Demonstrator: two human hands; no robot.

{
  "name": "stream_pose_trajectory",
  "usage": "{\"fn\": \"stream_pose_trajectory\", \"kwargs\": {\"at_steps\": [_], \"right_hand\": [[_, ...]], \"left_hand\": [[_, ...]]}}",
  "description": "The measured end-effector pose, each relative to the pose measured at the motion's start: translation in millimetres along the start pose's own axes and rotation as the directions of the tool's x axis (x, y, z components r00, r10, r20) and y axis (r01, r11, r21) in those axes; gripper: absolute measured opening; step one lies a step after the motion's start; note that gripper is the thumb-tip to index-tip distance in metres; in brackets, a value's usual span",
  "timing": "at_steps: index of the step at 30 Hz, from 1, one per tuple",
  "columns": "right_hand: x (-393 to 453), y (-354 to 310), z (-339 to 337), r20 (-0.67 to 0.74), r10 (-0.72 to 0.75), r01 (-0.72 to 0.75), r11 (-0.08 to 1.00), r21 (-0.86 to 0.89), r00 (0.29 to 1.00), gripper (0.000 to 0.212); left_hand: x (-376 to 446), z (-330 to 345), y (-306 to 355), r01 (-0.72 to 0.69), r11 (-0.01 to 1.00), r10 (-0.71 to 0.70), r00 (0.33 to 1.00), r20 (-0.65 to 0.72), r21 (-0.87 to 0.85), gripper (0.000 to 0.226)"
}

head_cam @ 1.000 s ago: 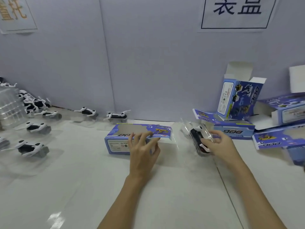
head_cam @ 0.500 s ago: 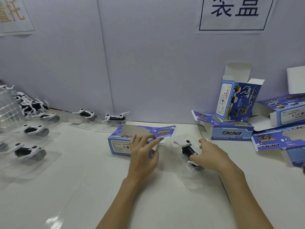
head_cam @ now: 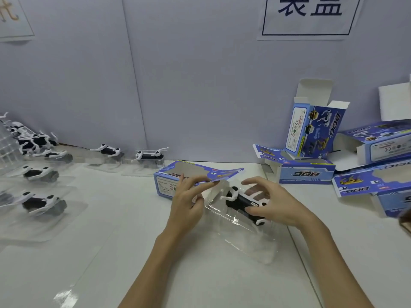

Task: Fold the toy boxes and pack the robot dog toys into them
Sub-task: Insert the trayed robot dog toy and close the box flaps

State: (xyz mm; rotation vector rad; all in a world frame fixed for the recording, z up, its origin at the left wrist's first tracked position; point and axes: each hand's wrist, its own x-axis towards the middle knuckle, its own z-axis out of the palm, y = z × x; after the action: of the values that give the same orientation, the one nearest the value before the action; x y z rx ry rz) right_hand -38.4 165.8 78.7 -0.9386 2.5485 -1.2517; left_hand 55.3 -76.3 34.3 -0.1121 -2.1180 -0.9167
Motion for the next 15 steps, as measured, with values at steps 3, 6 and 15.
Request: {"fn": "stream_pose_trajectory", "kwargs": {"at_steps": [3,6,15], "right_hand": [[1,-1,1,0.007,-0.028,0.028,1.000,0.000,1.000,0.060],[2,2,3,0.022,0.007,-0.006,0.999,-0.047,1.000,0.063],[8,12,5,-0.087,0.112,-0.127,0.972,-0.198,0.990,0.061]], "left_hand": [[0,-3,2,0.028,0.995,-0.029,1.000,-0.005,-0.096,0.064],[-1,-4,8,0.026,0.990,-0.025,1.000,0.007,-0.142,0.063],[-5,2,15,-0.030,0.997,0.035,0.996,0.081,-0.069,0.061]]}}
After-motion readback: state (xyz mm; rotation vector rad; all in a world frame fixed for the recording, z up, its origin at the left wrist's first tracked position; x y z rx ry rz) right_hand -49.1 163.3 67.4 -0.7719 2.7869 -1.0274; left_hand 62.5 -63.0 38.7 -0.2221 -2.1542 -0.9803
